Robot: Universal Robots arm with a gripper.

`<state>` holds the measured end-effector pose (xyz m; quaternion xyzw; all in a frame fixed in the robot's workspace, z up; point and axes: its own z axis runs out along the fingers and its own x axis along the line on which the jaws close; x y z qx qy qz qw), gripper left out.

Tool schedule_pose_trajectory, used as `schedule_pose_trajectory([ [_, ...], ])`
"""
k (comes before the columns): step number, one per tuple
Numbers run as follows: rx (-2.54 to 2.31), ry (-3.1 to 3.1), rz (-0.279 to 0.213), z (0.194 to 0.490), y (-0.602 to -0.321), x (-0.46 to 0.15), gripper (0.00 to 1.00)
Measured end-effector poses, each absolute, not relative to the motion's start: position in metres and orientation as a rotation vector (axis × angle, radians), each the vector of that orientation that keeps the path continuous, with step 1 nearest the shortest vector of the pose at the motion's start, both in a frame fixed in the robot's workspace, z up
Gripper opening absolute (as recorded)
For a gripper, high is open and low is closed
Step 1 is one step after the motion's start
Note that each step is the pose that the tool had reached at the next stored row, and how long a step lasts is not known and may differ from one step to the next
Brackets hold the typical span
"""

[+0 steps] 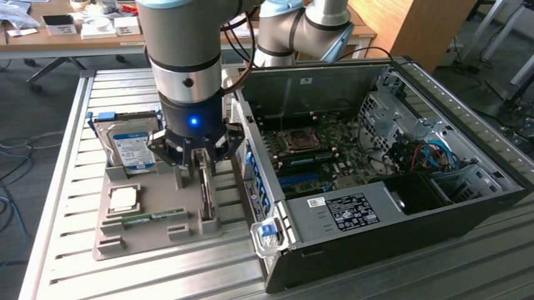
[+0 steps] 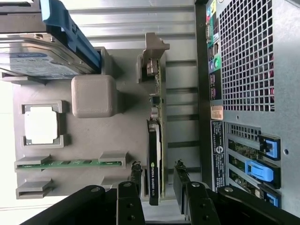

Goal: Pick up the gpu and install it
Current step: 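Pick up the gpu and move the gpu toward the slot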

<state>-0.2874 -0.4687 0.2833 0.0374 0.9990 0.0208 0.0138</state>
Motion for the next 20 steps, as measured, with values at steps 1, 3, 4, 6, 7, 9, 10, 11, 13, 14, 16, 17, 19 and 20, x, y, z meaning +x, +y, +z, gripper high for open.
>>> schedule_pose_trajectory([
  [1, 0.116, 3.111, 0.065, 0.282, -0.469, -0.287, 0.42],
  [3, 0.117, 3.111, 0.065, 0.281, -0.469, -0.287, 0.42],
  [4, 0.117, 3.111, 0.064, 0.280, -0.469, -0.287, 0.42],
  [6, 0.117, 3.111, 0.065, 0.277, -0.469, -0.287, 0.42],
  [7, 0.117, 3.111, 0.064, 0.276, -0.469, -0.287, 0.42],
  [9, 0.116, 3.111, 0.065, 0.274, -0.469, -0.287, 0.42],
  [10, 0.116, 3.111, 0.065, 0.273, -0.469, -0.287, 0.42],
  [11, 0.116, 3.111, 0.065, 0.273, -0.469, -0.286, 0.42],
  [13, 0.116, 3.111, 0.065, 0.271, -0.469, -0.286, 0.42],
  [14, 0.117, 3.111, 0.065, 0.270, -0.469, -0.286, 0.42],
  [16, 0.117, 3.111, 0.065, 0.267, -0.469, -0.286, 0.42],
  [17, 0.117, 3.111, 0.065, 0.266, -0.469, -0.286, 0.42],
  [19, 0.117, 3.111, 0.065, 0.263, -0.469, -0.286, 0.42],
  [20, 0.117, 3.111, 0.065, 0.262, -0.469, -0.286, 0.42],
])
